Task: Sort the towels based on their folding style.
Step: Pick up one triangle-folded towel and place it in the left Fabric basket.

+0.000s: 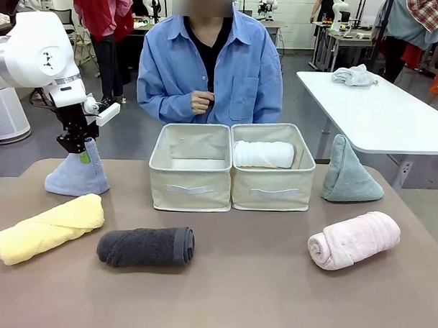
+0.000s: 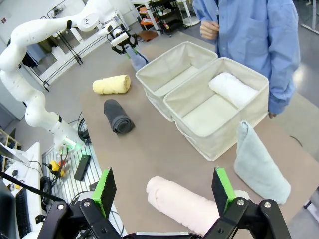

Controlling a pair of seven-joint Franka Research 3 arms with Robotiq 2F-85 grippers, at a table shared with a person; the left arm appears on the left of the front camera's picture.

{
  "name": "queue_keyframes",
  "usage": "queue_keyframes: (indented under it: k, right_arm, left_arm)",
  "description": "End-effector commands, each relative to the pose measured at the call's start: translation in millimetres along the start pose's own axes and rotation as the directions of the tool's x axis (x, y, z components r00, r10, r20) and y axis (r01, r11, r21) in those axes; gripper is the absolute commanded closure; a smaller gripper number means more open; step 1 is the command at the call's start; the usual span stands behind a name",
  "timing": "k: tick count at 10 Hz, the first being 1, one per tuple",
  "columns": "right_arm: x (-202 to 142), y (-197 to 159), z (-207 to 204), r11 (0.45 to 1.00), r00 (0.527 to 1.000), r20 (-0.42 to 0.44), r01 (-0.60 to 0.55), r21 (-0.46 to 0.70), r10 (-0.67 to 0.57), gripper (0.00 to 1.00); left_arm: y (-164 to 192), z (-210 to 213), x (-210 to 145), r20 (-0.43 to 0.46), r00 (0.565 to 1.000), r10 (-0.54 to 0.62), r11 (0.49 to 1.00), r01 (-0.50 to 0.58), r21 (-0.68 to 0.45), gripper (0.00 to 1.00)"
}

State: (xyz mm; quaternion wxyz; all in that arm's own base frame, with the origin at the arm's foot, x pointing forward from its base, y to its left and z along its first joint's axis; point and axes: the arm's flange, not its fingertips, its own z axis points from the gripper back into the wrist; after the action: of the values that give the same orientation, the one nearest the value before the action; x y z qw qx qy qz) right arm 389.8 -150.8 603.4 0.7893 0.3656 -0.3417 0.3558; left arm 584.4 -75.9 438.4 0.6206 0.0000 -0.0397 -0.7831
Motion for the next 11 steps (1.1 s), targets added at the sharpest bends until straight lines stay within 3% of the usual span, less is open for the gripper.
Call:
queue_keyframes:
  k: [1,5,9,11]
  right_arm:
    - [0.0,0.1,-1.1,1.000,1.000,0.007,-0.004,0.009,0.004,0.00]
    - [0.0,0.1,-1.1,1.000,1.000,0.007,-0.004,0.009,0.004,0.00]
    - [0.0,0.1,-1.1,1.000,1.000,0.007,-0.004,0.009,0.004,0.00]
    - [0.0,0.1,-1.1,1.000,1.000,0.007,-0.004,0.009,0.004,0.00]
  left_arm:
    - [-3.0,0.9,1.0,-0.018,1.000,0.005,1.000,-0.005,0.003,1.00]
    - [-13.3,45.2,-7.1,-0.033,0.997,0.064,0.996,-0.062,0.068,1.00]
    - [-55.5,169.4,13.8,-0.128,0.984,0.127,0.986,-0.111,0.124,1.00]
    - [-65.9,215.6,25.5,-0.099,0.987,0.127,0.983,-0.112,0.148,1.00]
